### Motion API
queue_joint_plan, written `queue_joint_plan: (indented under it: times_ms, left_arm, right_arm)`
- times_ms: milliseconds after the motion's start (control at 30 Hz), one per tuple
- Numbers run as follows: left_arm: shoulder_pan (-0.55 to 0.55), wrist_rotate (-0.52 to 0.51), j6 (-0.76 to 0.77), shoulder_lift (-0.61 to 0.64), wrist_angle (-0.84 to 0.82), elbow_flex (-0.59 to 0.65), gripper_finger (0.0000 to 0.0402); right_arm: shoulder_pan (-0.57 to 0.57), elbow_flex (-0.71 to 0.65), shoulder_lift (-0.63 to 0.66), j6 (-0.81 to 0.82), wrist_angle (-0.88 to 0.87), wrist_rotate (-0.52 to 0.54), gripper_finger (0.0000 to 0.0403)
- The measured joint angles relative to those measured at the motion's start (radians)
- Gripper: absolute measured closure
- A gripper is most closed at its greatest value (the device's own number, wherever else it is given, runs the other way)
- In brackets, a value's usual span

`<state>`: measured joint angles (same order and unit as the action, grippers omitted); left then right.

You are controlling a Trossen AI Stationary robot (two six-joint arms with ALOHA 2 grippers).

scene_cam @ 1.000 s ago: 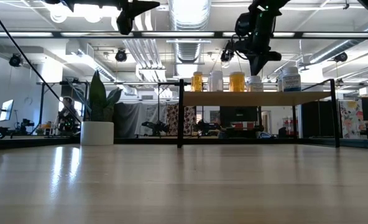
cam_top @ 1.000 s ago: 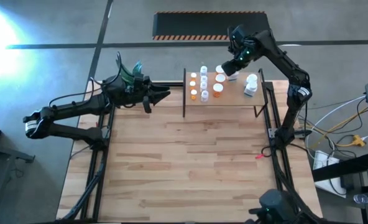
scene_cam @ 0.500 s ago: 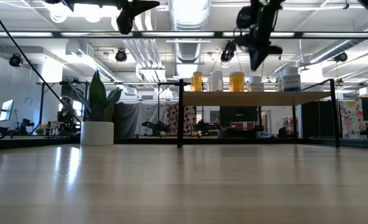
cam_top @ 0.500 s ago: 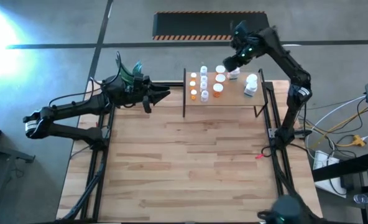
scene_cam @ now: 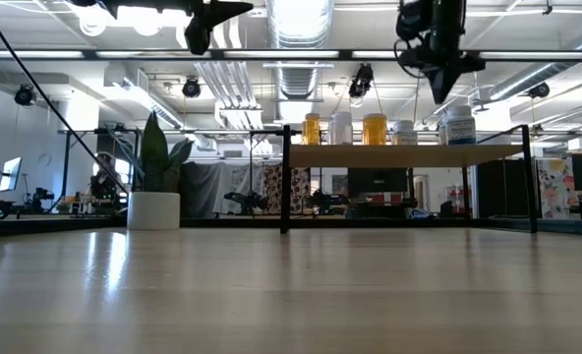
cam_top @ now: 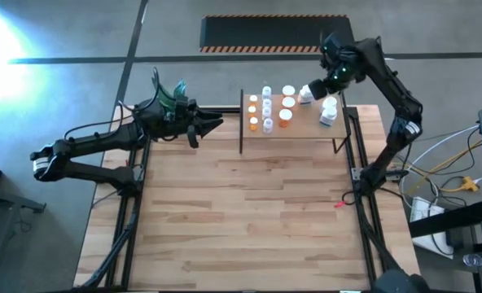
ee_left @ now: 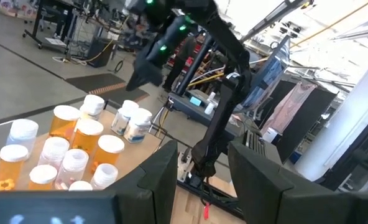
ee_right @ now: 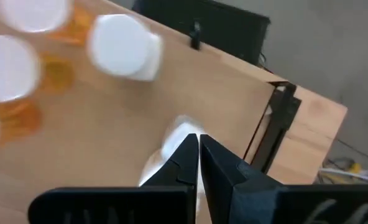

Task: Pick and place medicine bottles onto shelf by color
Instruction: Adjust the pill bottles on the shelf

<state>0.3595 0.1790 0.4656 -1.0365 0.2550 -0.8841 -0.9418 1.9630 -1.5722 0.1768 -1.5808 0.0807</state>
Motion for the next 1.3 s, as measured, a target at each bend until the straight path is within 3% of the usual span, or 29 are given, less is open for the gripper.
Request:
queue_joint_plan:
  times_ms: [267, 500, 633, 900, 1300]
  left_arm:
    - [0.000, 0.000, 0.001, -0.001, -0.001, 0.001, 0.0275]
    - [0.000, 0.000, 0.000, -0.002, -0.001, 0.002, 0.0275]
    - [0.000, 0.000, 0.000, -0.002, -0.002, 0.002, 0.0275]
    - [0.000, 0.000, 0.000, -0.002, -0.001, 0.002, 0.0275]
    - [0.000, 0.000, 0.000, -0.009, 0.000, 0.000, 0.0275]
  right_arm:
    - [-0.018, -0.123, 0.080, 0.018, 0.007, -0.037, 0.0394]
    - [-0.025, -0.223, 0.097, 0.019, 0.030, -0.003, 0.0394]
    - [-0.024, -0.227, 0.074, -0.017, 0.076, -0.003, 0.0394]
    - [0.026, -0.183, 0.036, -0.065, 0.131, -0.141, 0.0394]
    - [0.060, -0.158, 0.032, -0.110, 0.121, -0.134, 0.0394]
